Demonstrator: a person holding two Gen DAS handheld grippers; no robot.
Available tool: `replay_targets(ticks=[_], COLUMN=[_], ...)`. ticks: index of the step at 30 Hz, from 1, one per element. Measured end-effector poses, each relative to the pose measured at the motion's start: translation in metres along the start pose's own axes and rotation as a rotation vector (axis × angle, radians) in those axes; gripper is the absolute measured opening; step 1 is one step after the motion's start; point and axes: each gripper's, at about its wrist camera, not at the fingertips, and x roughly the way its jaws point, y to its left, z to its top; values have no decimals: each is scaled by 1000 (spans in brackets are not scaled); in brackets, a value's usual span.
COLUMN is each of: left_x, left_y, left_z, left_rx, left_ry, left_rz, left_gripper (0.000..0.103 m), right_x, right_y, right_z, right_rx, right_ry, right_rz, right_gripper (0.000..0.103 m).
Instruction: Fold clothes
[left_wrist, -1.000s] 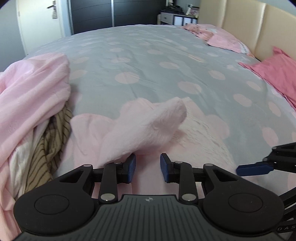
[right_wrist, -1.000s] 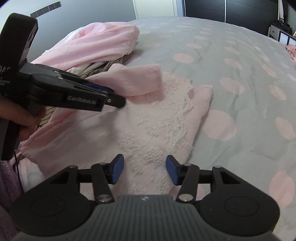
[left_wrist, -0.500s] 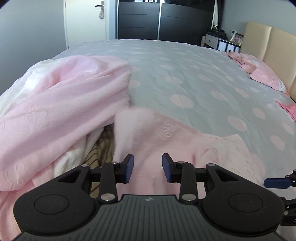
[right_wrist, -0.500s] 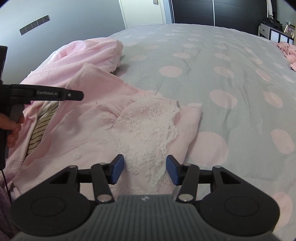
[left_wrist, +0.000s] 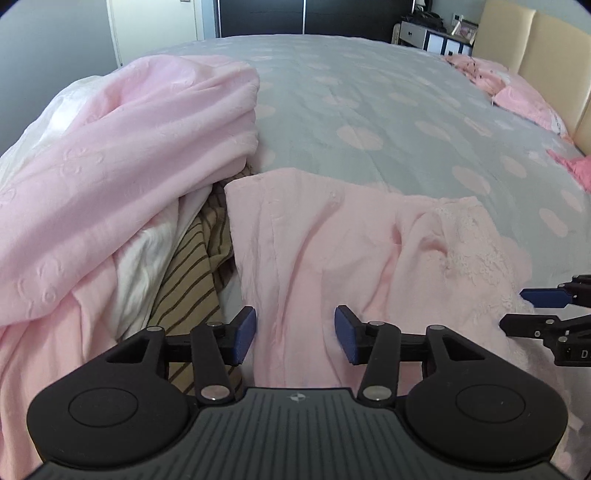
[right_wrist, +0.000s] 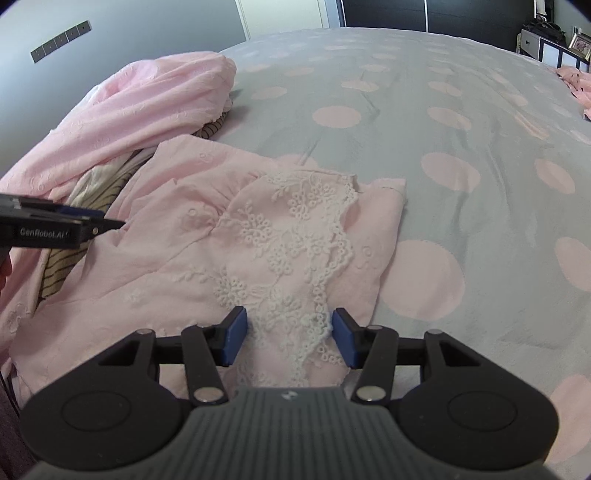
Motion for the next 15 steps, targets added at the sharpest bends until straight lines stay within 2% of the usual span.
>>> replay_targets(ticks=[2,8,15], left_x=[-10,-39,-73], left_y=[1,-3,11], left_z=[-2,-18,-43], left_rx=[-15,5,-80], left_ry=[-19,-23,-35], left_rz=[-20,-92,-128], left_gripper=[51,51,51], right_x=[-4,-24,-61], right_y=[-2,-5,10], right_z=[0,-6,-23], right_rx=[21,60,6], right_ry=[-5,-23,-56], right_rz=[4,7,22], right_gripper=[55,55,56])
